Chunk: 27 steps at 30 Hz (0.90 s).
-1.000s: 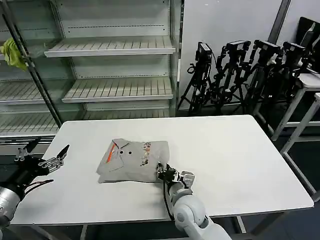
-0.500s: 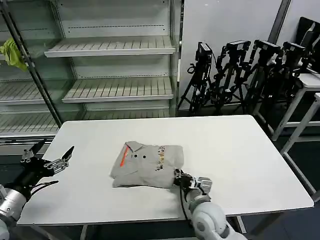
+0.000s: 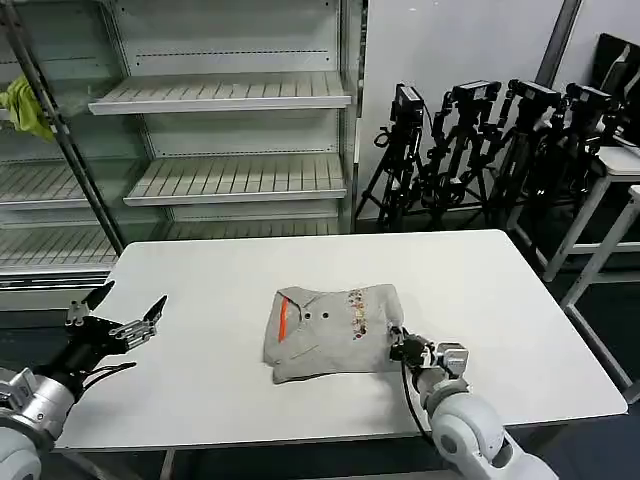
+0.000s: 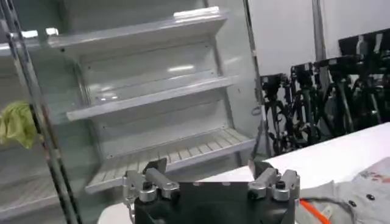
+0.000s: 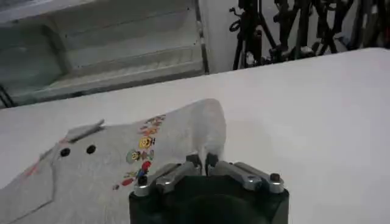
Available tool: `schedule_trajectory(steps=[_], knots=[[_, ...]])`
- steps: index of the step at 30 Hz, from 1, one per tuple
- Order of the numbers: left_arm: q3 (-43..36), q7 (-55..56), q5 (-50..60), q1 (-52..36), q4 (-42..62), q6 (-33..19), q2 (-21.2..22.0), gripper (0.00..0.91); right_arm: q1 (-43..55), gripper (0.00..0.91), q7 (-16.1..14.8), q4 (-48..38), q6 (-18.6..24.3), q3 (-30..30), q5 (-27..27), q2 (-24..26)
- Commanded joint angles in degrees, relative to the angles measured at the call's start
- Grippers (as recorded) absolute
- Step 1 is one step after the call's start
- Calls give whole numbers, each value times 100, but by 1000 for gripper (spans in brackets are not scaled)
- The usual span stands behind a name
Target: Fold and organize the clothes.
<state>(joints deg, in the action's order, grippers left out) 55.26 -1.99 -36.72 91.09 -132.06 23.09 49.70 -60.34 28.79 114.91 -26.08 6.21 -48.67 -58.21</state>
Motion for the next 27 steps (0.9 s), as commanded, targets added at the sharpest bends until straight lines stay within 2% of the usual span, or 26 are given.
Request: schedule_trajectory(steps=[1,3,10,13,16,20,22,27], knots=[[-223,-4,-37,-79,21,-1,-14,907,238,907,-204,-116,-63,70,557,330],[-274,2,-194,-105,27,-13,-26,907,240,907,-293,-133,-59,64,864,335],[-582,34,-297,-296,109,-49,-4,907,78,907,-448,66,-60,256,1181,494],[-751,33,-289,-405,134,-53,24,907,-145,907,-605,192,-7,438,1546,592],[-893,21,-343,-591,140,-178,67,907,-456,907,-877,457,76,746,2269,698],[-1001,-45,-493,-940,145,-393,153,907,-821,907,-1039,1023,226,1458,2825,762],[-1035,-231,-448,-1230,210,-561,259,907,-991,907,-1103,1437,337,2113,3056,783],[-1104,-613,-186,-1780,496,-985,516,907,-1371,907,-1258,1936,693,3216,3060,821]])
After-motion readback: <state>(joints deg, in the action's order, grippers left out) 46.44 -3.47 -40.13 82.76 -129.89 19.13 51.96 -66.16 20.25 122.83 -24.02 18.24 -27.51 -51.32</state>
